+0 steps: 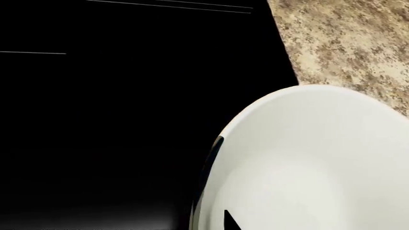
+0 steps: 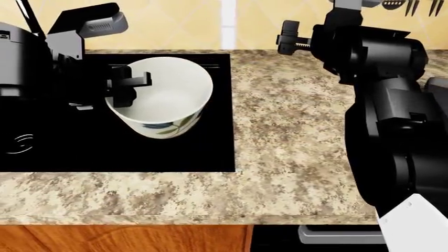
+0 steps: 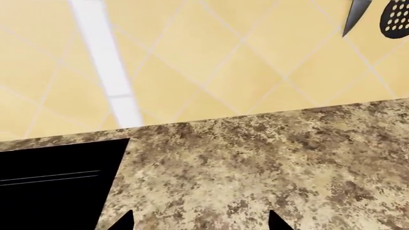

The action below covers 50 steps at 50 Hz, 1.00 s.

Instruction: Move the fresh-baked cupcake off the tray onto the counter, and place the bowl used for mixing into the sink.

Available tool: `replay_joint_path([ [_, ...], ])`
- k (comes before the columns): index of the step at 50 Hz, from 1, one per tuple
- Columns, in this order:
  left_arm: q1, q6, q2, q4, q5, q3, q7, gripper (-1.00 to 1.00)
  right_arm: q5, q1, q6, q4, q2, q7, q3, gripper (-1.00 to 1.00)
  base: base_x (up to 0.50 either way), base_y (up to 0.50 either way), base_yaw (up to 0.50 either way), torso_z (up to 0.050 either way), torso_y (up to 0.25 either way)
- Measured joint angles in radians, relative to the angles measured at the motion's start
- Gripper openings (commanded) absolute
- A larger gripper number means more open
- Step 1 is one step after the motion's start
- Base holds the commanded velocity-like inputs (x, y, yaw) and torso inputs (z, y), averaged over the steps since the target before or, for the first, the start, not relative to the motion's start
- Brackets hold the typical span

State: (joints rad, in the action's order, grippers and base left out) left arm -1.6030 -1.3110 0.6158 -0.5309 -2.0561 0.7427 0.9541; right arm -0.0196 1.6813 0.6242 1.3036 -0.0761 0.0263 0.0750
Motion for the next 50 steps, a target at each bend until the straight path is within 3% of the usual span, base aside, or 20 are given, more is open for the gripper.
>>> replay_joint_path([
  [50, 0.009, 0.019, 0.012, 0.011, -0.018, 0.023, -0.005, -1.0, -0.006, -0.002, 0.0, 0.0, -0.001, 0.0, -0.003, 1.0, 0.0, 0.19, 0.0, 0.0, 0.0],
])
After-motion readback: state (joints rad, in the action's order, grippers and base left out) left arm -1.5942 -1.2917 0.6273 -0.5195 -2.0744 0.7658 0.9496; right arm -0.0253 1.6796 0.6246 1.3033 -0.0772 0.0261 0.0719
